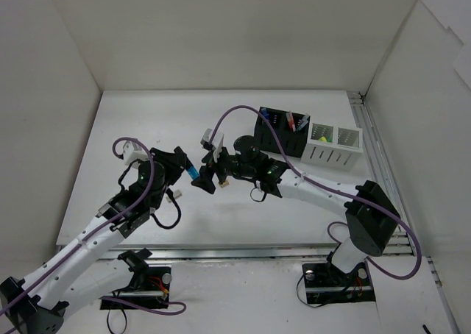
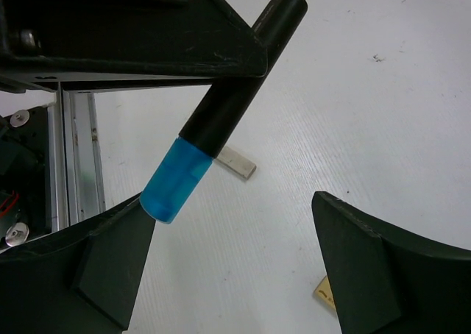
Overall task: Sort the stationery into containers
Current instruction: Pick up the pen from the center of the board.
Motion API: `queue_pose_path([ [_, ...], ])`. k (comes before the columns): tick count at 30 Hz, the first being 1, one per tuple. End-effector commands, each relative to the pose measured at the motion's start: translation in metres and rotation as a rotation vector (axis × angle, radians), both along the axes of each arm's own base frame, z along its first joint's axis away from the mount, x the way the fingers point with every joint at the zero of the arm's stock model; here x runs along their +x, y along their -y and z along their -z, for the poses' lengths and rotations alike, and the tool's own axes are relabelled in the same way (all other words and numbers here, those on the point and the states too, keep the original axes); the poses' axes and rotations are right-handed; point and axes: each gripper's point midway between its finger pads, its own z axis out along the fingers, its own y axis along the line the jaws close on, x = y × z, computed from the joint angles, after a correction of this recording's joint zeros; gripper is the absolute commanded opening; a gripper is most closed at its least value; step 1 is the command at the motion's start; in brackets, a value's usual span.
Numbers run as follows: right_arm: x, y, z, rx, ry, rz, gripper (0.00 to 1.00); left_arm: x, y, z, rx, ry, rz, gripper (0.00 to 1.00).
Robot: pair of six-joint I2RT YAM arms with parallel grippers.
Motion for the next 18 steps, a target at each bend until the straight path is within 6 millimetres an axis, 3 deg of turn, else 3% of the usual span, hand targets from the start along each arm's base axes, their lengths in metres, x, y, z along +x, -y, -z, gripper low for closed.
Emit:
queue_pose_path([
  [1, 0.004, -0.004, -0.063, 0.129, 0.113, 0.001, 0.83, 0.004, 0.001, -0.016, -0.018, 0.048, -0.012, 0.0],
  [5, 0.009, -0.006, -0.079, 0.154, 0.12, 0.03, 0.83, 0.007, 0.003, -0.009, -0.003, 0.022, -0.014, 0.0],
  [13, -0.001, -0.006, -0.08, 0.148, 0.089, -0.005, 0.88, 0.012, 0.007, -0.006, 0.01, 0.025, -0.013, 0.0],
  [18, 0.013, -0.006, -0.078, 0.137, 0.074, 0.065, 0.89, 0.011, 0.008, -0.01, 0.0, 0.046, 0.0, 0.0],
])
